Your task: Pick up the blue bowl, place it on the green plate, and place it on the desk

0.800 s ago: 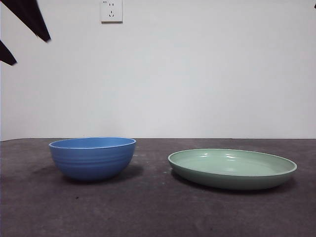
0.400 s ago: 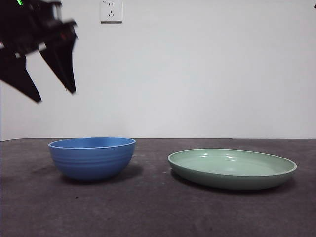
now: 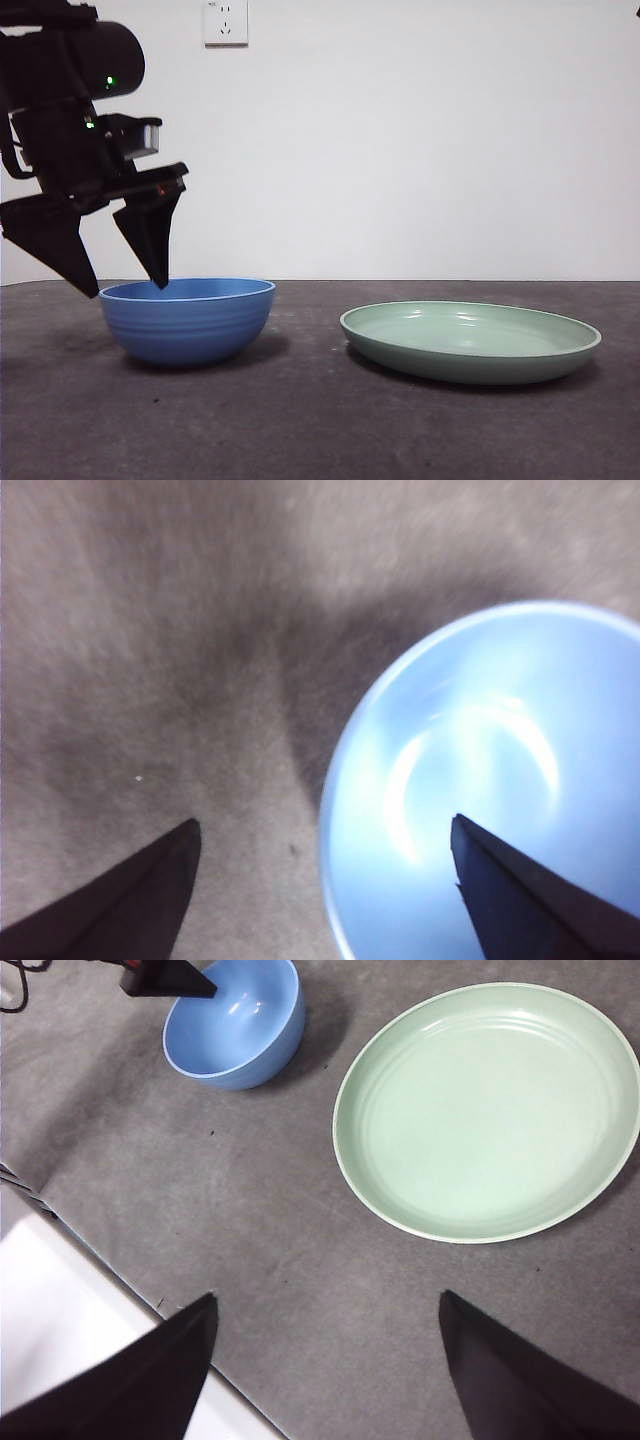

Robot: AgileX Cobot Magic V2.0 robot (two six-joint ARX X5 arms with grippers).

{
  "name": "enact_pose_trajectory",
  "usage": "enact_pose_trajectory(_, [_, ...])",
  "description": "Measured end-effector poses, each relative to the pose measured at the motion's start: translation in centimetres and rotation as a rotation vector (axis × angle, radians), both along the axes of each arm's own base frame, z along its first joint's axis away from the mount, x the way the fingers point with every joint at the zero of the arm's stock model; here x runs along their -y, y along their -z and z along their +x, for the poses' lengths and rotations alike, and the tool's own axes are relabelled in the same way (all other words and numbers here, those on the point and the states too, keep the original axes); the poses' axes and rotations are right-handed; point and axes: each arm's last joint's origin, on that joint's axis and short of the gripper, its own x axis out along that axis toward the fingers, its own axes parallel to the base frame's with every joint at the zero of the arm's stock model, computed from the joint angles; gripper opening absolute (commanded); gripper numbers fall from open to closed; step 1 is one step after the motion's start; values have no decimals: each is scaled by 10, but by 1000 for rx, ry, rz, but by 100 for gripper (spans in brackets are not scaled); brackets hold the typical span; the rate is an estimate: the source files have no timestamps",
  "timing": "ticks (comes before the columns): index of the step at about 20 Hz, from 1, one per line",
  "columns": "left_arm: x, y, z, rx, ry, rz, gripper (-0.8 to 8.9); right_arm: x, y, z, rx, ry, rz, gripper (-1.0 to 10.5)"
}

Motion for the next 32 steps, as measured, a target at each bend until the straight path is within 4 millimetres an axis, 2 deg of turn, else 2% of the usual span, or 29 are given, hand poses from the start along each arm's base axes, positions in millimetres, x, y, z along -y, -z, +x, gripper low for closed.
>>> enact_pose_trajectory(4, [1, 10, 3, -29, -1, 11, 356, 0, 0, 0, 0, 0, 0, 355])
enact_pose_trajectory(12, [4, 16, 4, -48, -6, 12, 8, 0, 0, 0, 0, 0, -1, 355])
enact_pose_trajectory(17, [4, 12, 5, -35, -16, 2, 9, 0, 0, 0, 1, 1, -2, 355])
enact_pose_trajectory(21, [5, -13, -4, 43, -23, -31, 9, 0, 0, 0, 1, 1, -2, 355])
enact_pose_trajectory(24, [13, -35, -15, 96, -12, -68, 9, 0, 0, 0, 1, 1, -2, 355])
enact_pose_trajectory(28, [41, -60, -23, 114, 53, -96, 9, 0, 0, 0, 1, 1, -2, 355])
enact_pose_trajectory(32, [75, -95, -30, 215, 137, -171, 10, 0, 0, 0, 1, 1, -2, 355])
